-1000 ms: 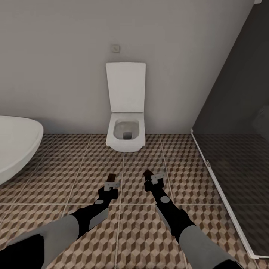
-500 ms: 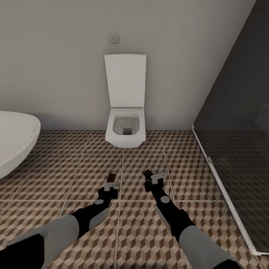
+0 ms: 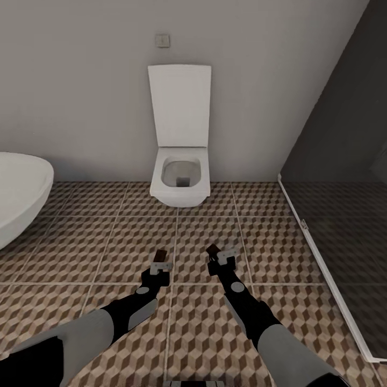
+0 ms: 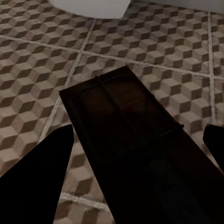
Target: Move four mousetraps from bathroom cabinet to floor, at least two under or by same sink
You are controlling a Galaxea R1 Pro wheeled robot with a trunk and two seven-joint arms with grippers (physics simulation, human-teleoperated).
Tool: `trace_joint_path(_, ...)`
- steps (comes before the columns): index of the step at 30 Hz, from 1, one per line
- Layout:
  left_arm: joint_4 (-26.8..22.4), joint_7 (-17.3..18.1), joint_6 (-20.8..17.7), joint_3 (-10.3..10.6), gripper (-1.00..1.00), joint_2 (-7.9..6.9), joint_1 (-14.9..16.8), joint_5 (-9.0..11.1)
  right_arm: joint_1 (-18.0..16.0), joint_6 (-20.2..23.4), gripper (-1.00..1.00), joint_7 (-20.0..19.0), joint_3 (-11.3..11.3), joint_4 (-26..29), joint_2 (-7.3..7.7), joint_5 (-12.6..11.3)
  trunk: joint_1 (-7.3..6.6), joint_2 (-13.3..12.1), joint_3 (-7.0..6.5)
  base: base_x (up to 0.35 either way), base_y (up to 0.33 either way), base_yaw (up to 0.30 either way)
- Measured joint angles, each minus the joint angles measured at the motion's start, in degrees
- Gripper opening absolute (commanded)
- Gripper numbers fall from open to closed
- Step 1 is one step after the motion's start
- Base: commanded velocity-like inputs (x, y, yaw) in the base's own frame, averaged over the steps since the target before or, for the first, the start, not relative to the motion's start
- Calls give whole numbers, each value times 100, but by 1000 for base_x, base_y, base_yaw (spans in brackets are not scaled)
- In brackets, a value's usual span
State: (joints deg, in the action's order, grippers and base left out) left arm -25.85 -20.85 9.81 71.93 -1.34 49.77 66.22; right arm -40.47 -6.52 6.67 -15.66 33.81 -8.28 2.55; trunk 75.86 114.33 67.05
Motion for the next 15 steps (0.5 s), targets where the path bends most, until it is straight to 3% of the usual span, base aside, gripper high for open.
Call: trace_joint_path(15,-1,0,0,0,-100,0,3,0,0,-4,-100,0,-2,0,0,0,330,602,388,0,0,0)
